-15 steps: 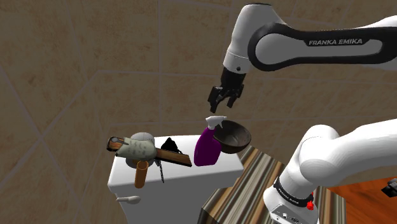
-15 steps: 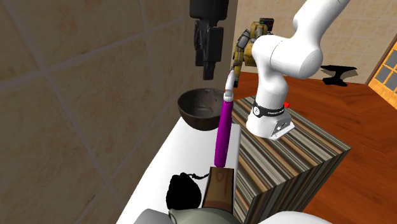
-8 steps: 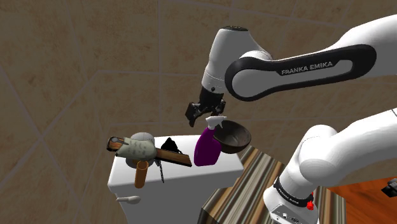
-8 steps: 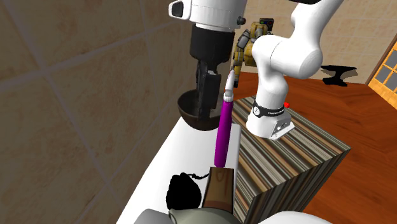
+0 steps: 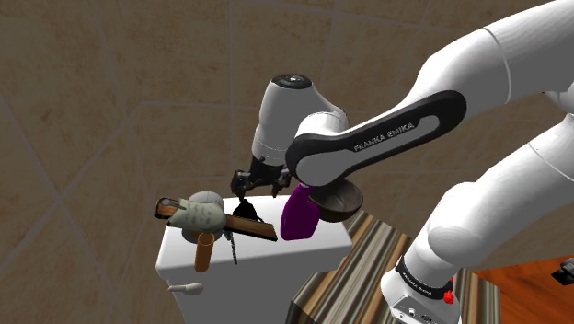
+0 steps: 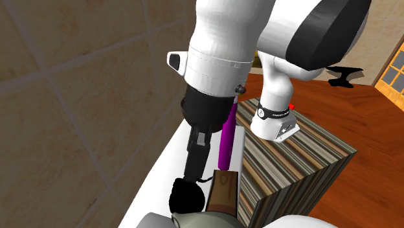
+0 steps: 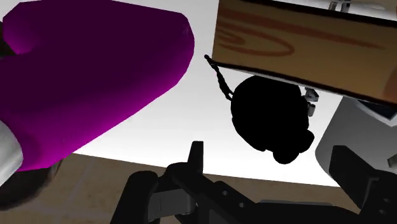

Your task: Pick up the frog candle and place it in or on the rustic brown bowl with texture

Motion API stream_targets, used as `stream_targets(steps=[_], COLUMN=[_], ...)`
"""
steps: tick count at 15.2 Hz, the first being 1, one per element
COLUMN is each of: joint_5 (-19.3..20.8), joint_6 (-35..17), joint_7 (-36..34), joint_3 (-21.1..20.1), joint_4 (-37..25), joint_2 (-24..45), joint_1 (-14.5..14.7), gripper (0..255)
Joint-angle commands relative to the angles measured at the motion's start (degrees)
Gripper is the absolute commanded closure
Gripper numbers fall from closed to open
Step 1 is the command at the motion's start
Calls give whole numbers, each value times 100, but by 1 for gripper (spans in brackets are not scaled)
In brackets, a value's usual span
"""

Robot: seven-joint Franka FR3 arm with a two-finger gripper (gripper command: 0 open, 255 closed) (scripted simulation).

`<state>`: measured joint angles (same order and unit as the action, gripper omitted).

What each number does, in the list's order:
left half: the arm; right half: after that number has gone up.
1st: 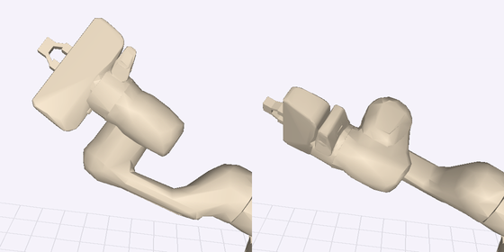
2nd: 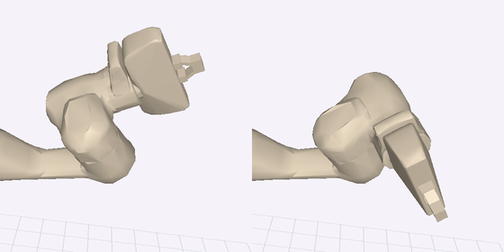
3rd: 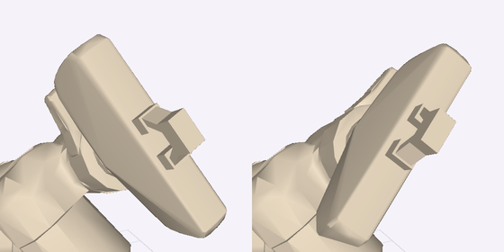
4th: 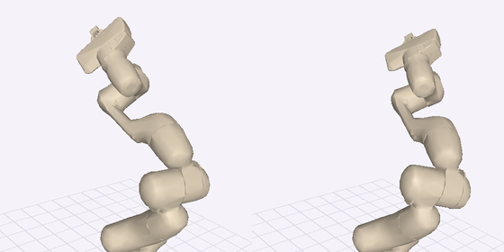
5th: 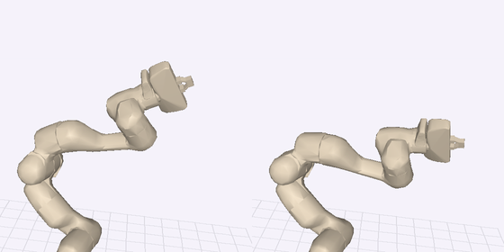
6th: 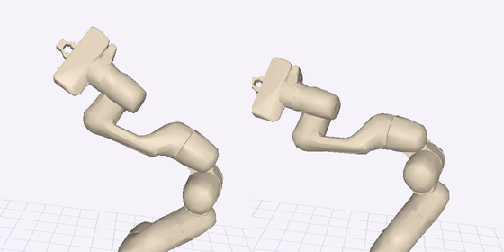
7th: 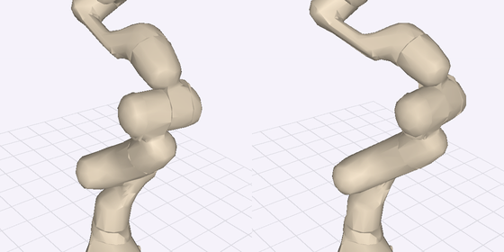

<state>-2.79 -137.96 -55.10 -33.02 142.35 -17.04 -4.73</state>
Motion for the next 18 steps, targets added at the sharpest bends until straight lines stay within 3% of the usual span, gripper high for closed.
stream_targets(steps=[1, 9, 17, 18], joint_5=[468, 1294, 1295, 1294], joint_6=[-294, -898, -898, -898], joint_7=[-726, -1382, -1383, -1382], joint_3=[-361, -567, -562, -562], joint_4=[-213, -192, -192, -192], joint_2=[490, 1228, 1229, 1228], joint_1=[-251, -523, -518, -518], gripper=[0, 0, 0, 255])
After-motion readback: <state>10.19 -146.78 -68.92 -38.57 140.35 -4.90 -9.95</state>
